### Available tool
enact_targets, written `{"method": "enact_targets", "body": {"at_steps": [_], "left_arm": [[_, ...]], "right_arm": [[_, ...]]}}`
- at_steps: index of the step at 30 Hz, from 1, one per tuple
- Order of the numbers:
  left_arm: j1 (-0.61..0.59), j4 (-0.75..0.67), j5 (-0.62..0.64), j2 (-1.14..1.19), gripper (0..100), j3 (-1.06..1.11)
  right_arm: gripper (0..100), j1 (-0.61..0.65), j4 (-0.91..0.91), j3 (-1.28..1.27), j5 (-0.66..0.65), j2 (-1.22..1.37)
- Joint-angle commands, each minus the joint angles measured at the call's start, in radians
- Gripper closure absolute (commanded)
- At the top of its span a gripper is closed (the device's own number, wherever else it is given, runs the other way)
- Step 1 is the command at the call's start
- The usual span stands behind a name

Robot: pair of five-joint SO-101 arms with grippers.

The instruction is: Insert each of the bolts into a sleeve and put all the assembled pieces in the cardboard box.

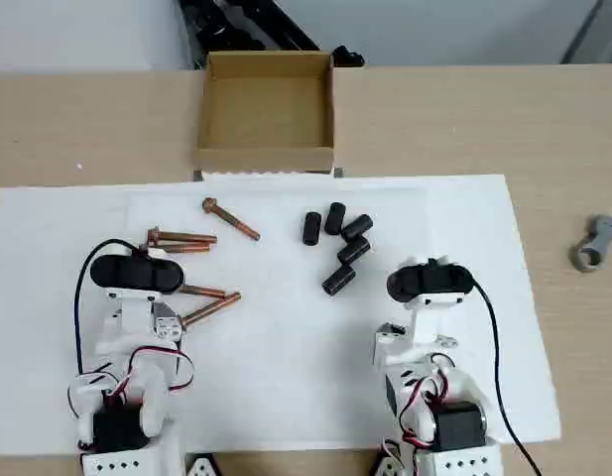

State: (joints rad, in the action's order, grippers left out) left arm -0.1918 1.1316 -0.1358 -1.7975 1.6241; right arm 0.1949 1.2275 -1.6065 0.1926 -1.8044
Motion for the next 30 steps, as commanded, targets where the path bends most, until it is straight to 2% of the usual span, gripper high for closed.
{"method": "enact_targets", "body": {"at_steps": [1, 30], "left_arm": [[-0.005, -0.023, -0.006, -0.008, 99, -0.005], [0.0, -0.025, -0.006, -0.008, 99, -0.005]], "right_arm": [[98.4, -0.007, -0.019, 0.005, -0.012, -0.01], [98.4, 0.027, -0.021, 0.003, -0.011, -0.01]]}}
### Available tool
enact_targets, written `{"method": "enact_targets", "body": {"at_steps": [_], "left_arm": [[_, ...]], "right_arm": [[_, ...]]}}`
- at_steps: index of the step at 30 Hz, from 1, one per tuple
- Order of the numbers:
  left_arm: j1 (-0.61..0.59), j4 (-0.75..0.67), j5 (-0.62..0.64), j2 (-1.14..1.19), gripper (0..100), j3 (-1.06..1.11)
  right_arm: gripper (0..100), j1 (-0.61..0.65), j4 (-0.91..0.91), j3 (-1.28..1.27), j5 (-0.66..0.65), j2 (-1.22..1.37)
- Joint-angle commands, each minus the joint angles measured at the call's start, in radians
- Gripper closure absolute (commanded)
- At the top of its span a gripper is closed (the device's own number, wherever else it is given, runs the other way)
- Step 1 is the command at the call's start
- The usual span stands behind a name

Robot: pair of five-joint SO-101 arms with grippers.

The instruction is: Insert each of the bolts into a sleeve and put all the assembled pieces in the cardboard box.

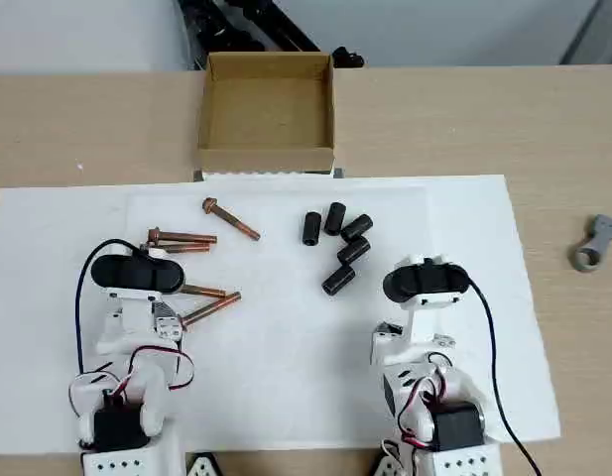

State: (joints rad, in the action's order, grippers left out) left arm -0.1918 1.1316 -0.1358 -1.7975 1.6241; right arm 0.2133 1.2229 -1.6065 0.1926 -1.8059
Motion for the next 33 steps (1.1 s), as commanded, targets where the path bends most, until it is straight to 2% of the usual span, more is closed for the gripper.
{"method": "enact_targets", "body": {"at_steps": [1, 9, 15, 28, 33], "left_arm": [[0.0, -0.025, -0.006, -0.008, 99, -0.005], [-0.005, -0.023, 0.0, -0.008, 99, -0.007], [-0.002, -0.018, 0.115, 0.002, 99, -0.125], [-0.005, 0.044, 0.123, 0.003, 97, -0.137], [-0.006, 0.02, 0.157, 0.169, 97, -0.228]], "right_arm": [[98.4, 0.008, -0.016, 0.003, -0.011, -0.008], [98.8, -0.007, -0.013, 0.006, 0.006, -0.007], [98.8, -0.047, -0.044, 0.003, 0.0, -0.005], [99.6, -0.048, -0.041, 0.118, 0.0, -0.004], [99.6, -0.047, -0.035, 0.175, 0.0, 0.05]]}}
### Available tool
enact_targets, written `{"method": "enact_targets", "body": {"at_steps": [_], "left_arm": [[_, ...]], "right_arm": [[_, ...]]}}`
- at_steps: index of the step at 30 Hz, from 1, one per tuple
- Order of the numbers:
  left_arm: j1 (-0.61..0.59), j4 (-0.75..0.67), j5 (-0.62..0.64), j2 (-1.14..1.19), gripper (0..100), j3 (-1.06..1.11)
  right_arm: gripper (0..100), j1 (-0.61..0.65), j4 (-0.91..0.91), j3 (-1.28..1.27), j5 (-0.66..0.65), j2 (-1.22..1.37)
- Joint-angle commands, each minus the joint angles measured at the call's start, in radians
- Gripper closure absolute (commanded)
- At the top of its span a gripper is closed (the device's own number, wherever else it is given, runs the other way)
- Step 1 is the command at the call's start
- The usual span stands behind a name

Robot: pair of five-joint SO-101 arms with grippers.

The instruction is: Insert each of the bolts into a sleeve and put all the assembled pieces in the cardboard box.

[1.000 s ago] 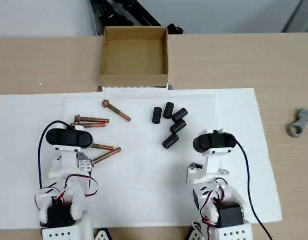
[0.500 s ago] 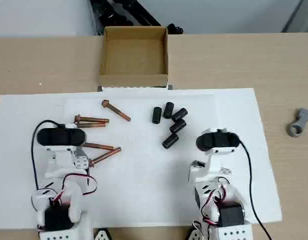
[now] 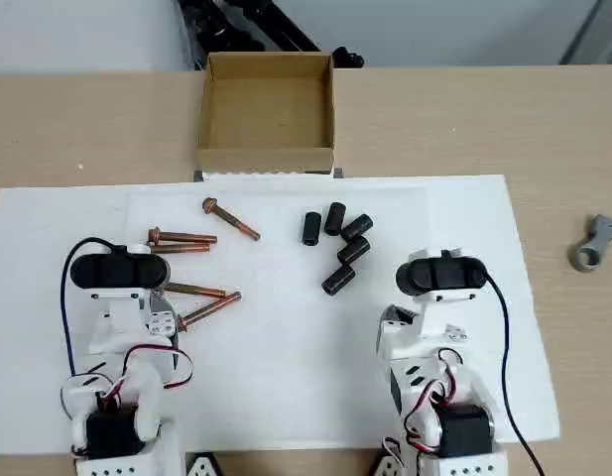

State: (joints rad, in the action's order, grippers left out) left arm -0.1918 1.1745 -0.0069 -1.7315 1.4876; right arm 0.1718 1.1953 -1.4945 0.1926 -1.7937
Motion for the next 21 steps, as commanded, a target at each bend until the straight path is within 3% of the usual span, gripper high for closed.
{"method": "enact_targets", "body": {"at_steps": [1, 11, 18, 21], "left_arm": [[-0.008, -0.04, 0.04, 0.163, 97, -0.122], [-0.054, -0.127, 0.081, 0.842, 97, -0.481], [-0.055, -0.124, 0.091, 1.128, 97, -0.704], [-0.055, -0.123, 0.16, 1.238, 97, -0.814]], "right_arm": [[99.6, -0.005, -0.007, 0.072, 0.0, 0.071], [99.6, -0.005, -0.01, 0.408, 0.006, 0.565], [99.5, -0.005, -0.007, 0.614, 0.006, 0.86], [99.5, -0.004, -0.007, 0.671, 0.002, 0.977]]}}
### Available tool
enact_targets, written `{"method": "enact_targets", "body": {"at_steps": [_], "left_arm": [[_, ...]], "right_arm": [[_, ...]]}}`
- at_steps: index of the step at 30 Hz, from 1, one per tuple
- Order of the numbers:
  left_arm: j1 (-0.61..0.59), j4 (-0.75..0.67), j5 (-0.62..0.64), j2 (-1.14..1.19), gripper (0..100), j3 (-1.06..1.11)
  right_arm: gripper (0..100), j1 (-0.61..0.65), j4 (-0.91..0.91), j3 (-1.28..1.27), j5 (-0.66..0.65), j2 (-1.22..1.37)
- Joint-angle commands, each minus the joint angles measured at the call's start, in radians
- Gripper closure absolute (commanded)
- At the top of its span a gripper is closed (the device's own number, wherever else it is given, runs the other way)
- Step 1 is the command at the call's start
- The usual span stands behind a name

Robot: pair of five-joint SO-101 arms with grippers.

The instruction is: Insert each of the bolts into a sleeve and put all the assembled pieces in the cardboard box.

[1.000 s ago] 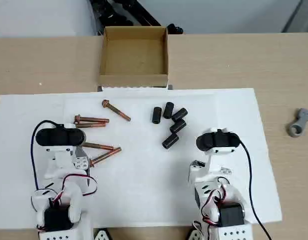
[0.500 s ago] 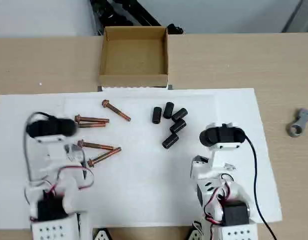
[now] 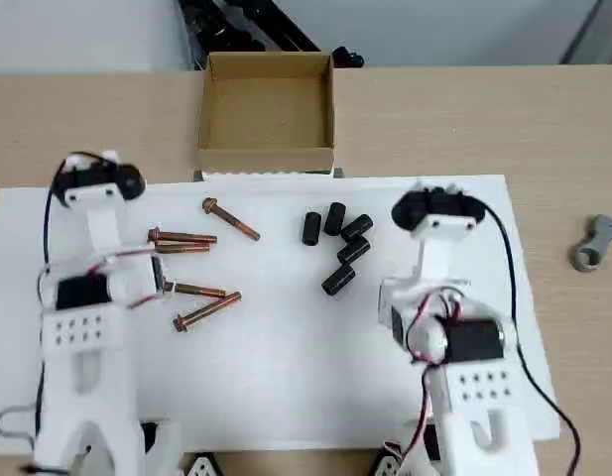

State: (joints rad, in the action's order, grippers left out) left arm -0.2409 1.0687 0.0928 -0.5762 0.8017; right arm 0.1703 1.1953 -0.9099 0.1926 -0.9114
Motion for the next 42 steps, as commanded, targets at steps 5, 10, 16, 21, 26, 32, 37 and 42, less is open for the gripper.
{"method": "enact_targets", "body": {"at_steps": [5, 10, 16, 21, 26, 32, 37, 42], "left_arm": [[0.0, -0.011, 0.164, 0.331, 97, -0.32], [0.018, 0.068, 0.222, 0.595, 97, -0.527], [0.094, 0.115, 0.446, 0.769, 97, -0.708], [0.244, 0.109, 0.614, 0.798, 97, -0.754], [0.328, 0.075, 0.738, 0.799, 90, -0.76], [0.29, -0.025, 0.89, 0.813, 84, -0.76], [0.288, -0.066, 0.902, 0.918, 84, -0.805], [0.262, 0.017, 0.954, 1.069, 84, -0.934]], "right_arm": [[99.4, 0.002, -0.007, 0.203, 0.0, 0.323], [93.1, 0.084, -0.007, 0.308, 0.0, 0.513], [91.3, 0.214, -0.007, 0.39, 0.0, 0.605], [91.3, 0.245, -0.007, 0.402, 0.0, 0.611], [90.9, 0.225, 0.005, 0.399, 0.0, 0.61], [91.2, 0.193, 0.03, 0.399, 0.0, 0.611], [91.2, 0.179, 0.028, 0.399, 0.0, 0.616], [91.2, 0.179, 0.028, 0.399, 0.0, 0.616]]}}
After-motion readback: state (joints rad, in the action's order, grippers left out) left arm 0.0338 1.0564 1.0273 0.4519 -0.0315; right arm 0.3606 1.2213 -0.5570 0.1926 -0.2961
